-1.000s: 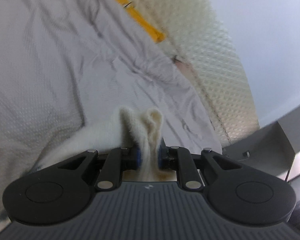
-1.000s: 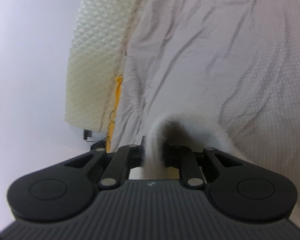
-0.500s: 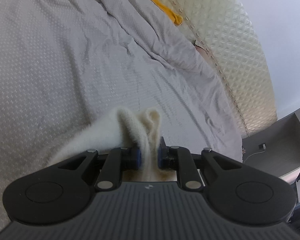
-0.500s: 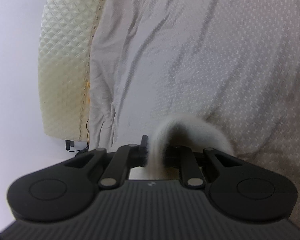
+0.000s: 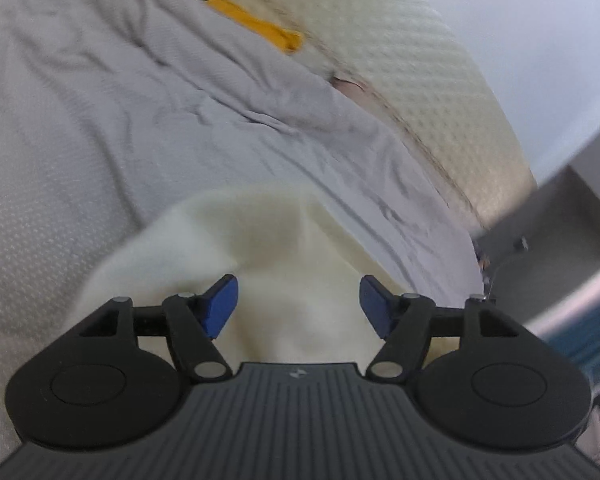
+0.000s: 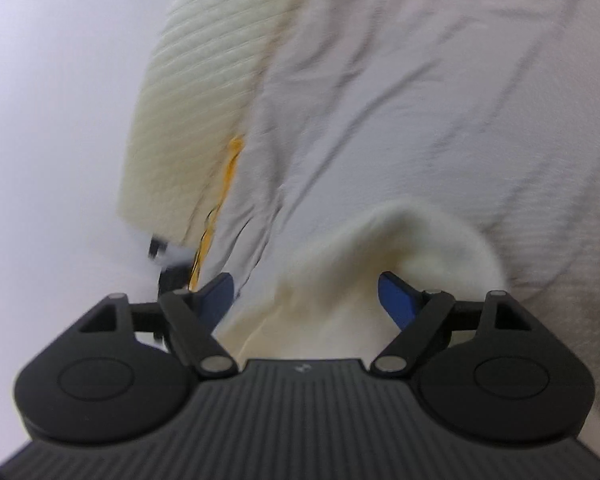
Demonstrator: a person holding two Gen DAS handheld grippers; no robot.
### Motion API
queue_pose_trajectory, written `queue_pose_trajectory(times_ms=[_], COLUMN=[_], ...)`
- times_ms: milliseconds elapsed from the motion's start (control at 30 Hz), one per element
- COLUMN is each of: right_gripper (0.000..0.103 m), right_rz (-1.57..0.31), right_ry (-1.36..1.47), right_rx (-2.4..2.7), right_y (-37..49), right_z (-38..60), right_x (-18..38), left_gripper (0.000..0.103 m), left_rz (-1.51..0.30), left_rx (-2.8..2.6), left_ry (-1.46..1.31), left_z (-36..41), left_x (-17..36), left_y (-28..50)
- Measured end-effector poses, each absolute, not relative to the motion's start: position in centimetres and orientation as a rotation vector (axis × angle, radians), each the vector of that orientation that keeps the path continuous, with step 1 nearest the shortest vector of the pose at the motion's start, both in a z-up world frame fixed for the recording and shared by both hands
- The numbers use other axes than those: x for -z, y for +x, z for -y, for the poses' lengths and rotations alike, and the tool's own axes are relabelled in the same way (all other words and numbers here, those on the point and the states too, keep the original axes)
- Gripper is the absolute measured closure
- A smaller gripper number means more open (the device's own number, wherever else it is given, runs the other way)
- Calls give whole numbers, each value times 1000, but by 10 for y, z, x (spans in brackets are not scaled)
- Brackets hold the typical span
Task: Fold large clothes
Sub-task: 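Open both grippers and lay the folded sweater flat on the bed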
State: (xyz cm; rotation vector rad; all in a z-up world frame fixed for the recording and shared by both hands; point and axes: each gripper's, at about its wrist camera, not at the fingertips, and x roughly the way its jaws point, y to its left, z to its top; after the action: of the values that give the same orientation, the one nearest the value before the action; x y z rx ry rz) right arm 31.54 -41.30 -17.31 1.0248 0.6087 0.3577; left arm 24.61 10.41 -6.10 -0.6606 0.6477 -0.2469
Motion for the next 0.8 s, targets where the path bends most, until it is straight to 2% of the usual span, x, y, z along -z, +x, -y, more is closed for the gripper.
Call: queue_pose_trajectory(times_ms=[167,367,533,667,800], right_gripper=[22,26,36,37,37], right_rz=[-631,-657,-638,-648,-691], right_ry=[766,531,418,327,361], right_rx=[-386,-313,-218,-151,-143], right_y=[306,308,323,333,347], right_z=[382,361,360,359,365], right_x=[156,159,167,183,202], left_gripper=[28,28,28,28,27], left_rz=[-687,-705,-710,-729,-765], left_rx=[208,104,53,45,39], left_ry=[-413,-252,-206,-195,-194], left_z=[-64,-50,-52,-52,-52], left_x=[61,72,78,88,99], left_y=[236,241,249,261,276])
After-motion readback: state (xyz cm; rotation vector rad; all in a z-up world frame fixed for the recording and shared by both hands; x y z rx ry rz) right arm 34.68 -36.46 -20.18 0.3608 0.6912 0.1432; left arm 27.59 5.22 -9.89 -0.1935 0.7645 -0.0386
